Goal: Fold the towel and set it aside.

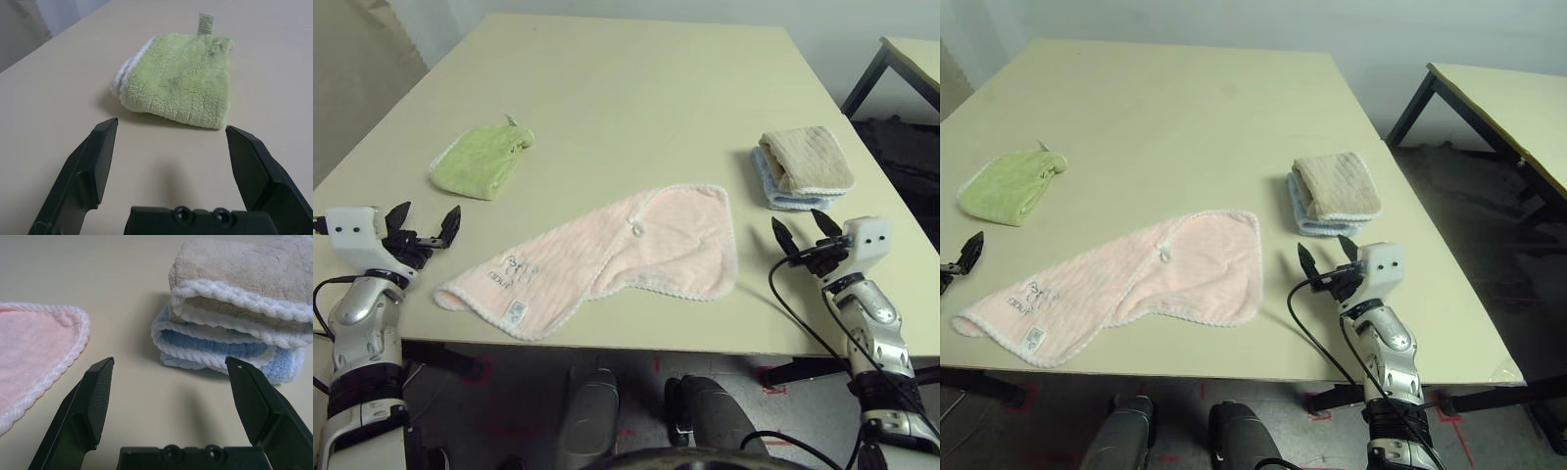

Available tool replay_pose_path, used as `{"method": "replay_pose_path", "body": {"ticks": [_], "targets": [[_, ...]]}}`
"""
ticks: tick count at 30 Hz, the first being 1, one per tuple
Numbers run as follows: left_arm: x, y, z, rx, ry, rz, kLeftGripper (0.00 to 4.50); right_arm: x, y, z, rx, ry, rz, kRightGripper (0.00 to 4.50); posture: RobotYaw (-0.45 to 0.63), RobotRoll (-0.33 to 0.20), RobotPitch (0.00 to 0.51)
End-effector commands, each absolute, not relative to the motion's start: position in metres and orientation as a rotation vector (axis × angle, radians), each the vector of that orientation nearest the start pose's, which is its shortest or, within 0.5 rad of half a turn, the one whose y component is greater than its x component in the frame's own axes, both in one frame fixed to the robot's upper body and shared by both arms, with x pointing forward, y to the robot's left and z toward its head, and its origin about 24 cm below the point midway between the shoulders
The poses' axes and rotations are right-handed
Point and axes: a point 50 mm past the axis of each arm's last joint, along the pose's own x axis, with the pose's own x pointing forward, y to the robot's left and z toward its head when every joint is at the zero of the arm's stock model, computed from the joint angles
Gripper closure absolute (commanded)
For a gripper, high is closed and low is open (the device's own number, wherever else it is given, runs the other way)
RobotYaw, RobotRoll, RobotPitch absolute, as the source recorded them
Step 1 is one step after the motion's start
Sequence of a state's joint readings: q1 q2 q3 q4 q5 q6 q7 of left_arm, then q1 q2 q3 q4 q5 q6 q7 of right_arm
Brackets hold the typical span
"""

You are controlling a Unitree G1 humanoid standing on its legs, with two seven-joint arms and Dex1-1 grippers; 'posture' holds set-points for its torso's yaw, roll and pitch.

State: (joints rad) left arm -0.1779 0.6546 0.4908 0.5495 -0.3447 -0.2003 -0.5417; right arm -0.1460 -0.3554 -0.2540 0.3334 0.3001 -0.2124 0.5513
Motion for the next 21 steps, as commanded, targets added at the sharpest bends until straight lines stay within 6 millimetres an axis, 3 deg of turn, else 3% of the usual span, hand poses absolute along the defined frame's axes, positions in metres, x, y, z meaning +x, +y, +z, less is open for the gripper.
{"method": "replay_pose_path", "body": {"ticks": [1, 21], "targets": [[0.2419, 0.3777, 0.0968, 0.195, -0.051, 0.082, 0.00, 0.2702, -0.2581, 0.0543, -0.033, -0.079, 0.256, 0.02, 0.13, 0.000, 0.110], [0.2422, 0.3776, 0.0954, 0.190, -0.057, 0.071, 0.00, 0.2746, -0.2601, 0.0564, -0.022, -0.067, 0.275, 0.02, 0.12, 0.000, 0.104]]}}
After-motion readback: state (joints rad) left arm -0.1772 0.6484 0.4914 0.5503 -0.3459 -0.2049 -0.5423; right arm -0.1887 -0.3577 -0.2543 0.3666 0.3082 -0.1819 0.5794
